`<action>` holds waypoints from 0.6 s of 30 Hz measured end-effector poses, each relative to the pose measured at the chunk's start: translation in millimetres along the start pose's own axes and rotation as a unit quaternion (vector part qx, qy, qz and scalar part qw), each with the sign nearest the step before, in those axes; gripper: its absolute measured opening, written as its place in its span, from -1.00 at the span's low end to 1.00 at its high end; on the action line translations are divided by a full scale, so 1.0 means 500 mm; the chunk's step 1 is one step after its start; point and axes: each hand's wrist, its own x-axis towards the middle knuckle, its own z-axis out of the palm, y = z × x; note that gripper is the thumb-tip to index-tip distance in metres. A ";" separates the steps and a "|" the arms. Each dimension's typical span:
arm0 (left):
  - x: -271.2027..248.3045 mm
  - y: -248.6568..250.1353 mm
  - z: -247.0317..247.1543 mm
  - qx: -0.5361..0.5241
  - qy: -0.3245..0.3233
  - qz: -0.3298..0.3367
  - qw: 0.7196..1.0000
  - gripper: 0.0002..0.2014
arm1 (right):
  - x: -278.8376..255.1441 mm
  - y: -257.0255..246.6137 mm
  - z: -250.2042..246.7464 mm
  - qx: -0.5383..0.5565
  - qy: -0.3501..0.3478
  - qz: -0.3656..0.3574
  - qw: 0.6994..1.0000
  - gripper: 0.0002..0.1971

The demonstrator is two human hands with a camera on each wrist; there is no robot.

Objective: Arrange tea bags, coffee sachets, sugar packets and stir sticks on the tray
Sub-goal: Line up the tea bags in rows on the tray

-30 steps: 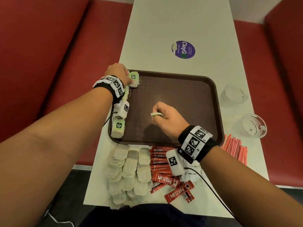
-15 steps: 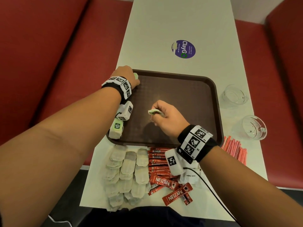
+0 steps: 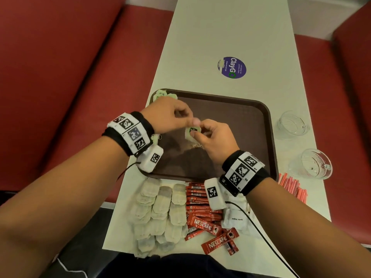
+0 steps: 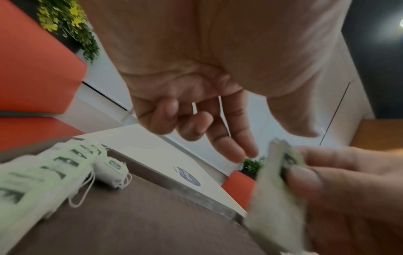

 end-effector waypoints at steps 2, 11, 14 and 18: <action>-0.017 -0.005 0.011 -0.012 -0.017 0.020 1.000 -0.75 | 0.000 -0.001 0.004 0.008 0.008 -0.001 1.000 -0.86; -0.054 -0.015 -0.001 -0.044 0.016 0.019 0.999 -0.93 | -0.011 0.004 0.025 0.028 -0.007 0.020 0.999 -0.81; -0.052 -0.022 -0.010 0.008 -0.009 0.000 1.000 -0.92 | -0.018 0.006 0.026 0.055 -0.011 0.020 0.998 -0.71; -0.020 -0.048 -0.037 0.044 0.093 -0.056 0.993 -0.90 | -0.038 0.019 0.023 -0.003 -0.081 0.042 0.996 -0.57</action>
